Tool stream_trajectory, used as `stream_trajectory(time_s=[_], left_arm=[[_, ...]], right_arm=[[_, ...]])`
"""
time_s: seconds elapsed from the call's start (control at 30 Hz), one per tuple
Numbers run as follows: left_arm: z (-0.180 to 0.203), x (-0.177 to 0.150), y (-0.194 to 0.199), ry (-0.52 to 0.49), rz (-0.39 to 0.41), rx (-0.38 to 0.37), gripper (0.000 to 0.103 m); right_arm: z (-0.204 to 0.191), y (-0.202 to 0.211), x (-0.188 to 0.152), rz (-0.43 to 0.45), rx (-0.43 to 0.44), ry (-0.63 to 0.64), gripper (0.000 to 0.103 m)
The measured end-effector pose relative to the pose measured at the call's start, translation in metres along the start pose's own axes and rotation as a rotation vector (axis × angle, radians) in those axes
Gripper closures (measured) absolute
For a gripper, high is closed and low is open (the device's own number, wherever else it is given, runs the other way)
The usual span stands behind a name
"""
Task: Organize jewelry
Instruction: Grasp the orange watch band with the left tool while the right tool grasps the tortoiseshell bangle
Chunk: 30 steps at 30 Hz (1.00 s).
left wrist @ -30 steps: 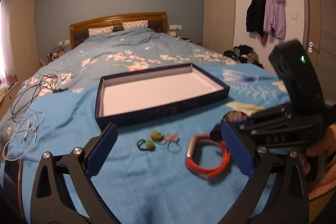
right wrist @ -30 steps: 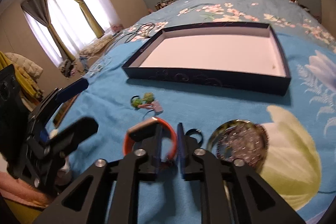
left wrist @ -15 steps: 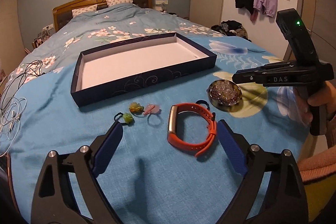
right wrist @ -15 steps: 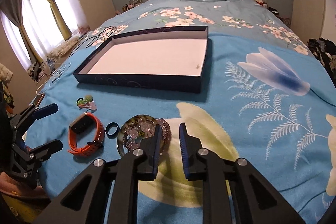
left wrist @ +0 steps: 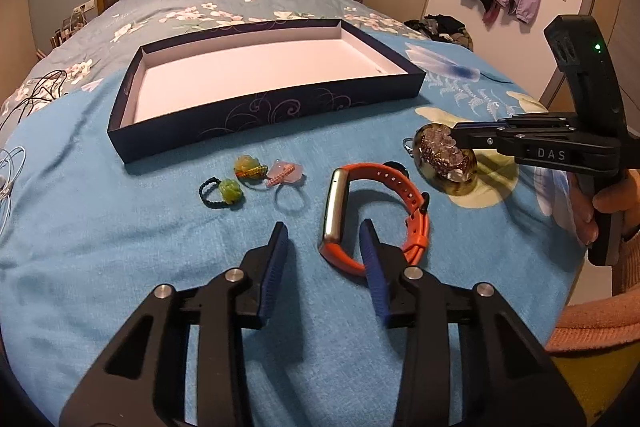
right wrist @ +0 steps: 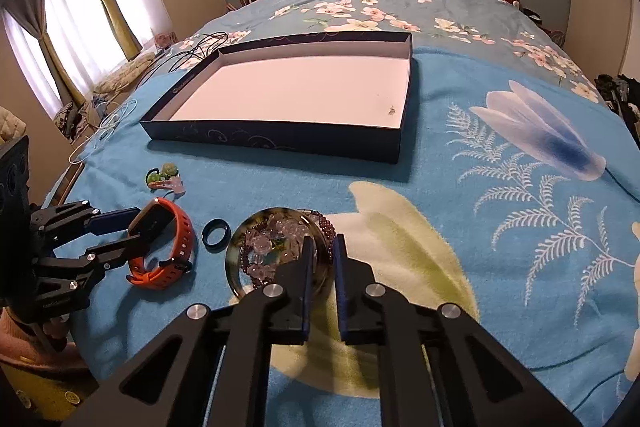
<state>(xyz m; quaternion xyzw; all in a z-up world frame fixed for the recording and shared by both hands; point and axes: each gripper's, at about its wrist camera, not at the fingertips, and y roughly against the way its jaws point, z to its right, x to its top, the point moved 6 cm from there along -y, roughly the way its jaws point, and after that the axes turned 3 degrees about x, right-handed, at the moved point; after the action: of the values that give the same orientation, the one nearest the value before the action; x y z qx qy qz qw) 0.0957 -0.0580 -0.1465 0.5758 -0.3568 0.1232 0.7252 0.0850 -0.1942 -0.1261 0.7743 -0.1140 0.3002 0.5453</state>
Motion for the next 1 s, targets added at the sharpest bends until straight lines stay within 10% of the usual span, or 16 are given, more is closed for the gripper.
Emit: stream_trajectory(time_s=[0.2,0.63,1.0], left_arm=[[0.001,0.002,-0.004,0.001,-0.009,-0.031,0.087],[-0.014,0.014,0.011,-0.019,0.055,-0.015,0.089],[-0.008,0.007,0.015,-0.085,0.053,-0.032,0.092]], right_arm=[[0.001,0.011,0.005,0.055,0.041,-0.037,0.096],[-0.006,0.028,0.026,0.149,0.094,-0.058,0.096],[-0.007,0.015,0.004,0.044,0.042,-0.018,0.090]])
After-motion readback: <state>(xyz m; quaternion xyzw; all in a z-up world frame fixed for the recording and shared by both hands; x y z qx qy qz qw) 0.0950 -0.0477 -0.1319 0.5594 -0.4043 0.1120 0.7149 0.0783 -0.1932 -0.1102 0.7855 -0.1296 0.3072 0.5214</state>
